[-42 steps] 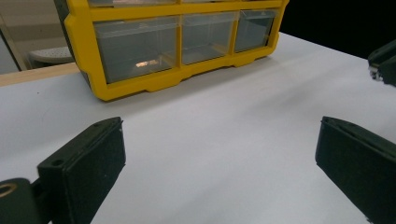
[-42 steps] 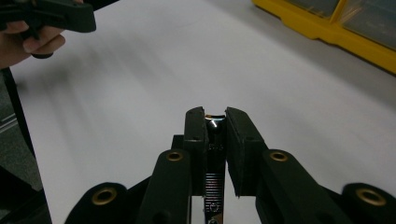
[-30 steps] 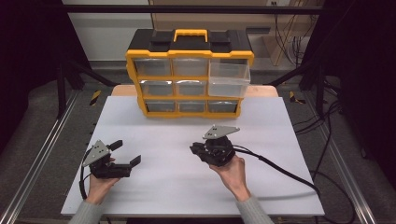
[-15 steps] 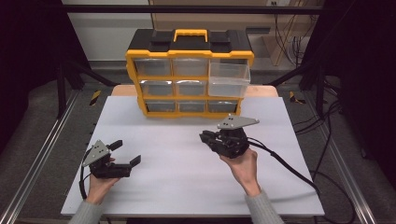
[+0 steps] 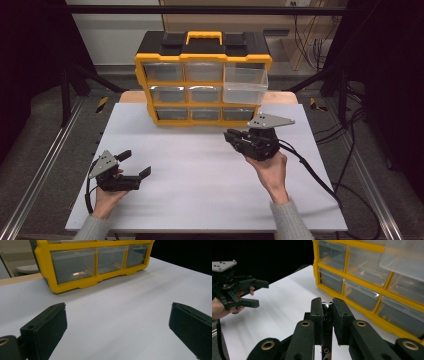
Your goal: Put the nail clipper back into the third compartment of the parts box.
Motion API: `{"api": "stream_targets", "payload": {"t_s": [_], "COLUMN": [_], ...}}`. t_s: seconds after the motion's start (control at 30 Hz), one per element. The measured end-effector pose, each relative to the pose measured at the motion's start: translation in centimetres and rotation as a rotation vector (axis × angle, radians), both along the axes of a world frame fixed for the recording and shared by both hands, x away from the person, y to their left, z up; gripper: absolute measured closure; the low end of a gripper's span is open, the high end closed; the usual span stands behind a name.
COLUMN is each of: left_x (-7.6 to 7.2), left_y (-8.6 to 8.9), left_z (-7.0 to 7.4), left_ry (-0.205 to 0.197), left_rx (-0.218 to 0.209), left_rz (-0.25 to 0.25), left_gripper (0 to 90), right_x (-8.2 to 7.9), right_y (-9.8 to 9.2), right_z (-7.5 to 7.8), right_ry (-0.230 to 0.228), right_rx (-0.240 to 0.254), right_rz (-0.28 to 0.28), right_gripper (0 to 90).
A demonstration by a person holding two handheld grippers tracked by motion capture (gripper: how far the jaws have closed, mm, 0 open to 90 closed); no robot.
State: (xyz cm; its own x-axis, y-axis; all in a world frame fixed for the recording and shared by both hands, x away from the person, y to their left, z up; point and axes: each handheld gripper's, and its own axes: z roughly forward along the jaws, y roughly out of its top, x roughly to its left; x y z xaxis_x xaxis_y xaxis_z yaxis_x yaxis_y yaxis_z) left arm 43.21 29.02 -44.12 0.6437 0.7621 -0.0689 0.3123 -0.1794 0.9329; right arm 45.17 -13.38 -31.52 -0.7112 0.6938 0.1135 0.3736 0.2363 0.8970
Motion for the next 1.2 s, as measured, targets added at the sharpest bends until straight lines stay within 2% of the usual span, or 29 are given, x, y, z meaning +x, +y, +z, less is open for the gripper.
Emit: {"api": "stream_targets", "payload": {"t_s": [0.8,1.2], "left_x": [0.0,0.0], "left_y": [0.0,0.0], "left_z": [0.0,0.0], "left_ry": [-0.001,0.000], "left_rx": [0.000,0.000], "left_rz": [0.000,0.001], "left_gripper": [1.7,1.7], "right_x": [1.1,1.8], "right_y": [-1.4,-1.8], "right_z": [3.6,5.1], "right_ry": [-0.074,-0.098], "right_rx": [0.037,0.052], "right_rz": [-0.041,-0.055], "right_gripper": [79.3,79.3]}}
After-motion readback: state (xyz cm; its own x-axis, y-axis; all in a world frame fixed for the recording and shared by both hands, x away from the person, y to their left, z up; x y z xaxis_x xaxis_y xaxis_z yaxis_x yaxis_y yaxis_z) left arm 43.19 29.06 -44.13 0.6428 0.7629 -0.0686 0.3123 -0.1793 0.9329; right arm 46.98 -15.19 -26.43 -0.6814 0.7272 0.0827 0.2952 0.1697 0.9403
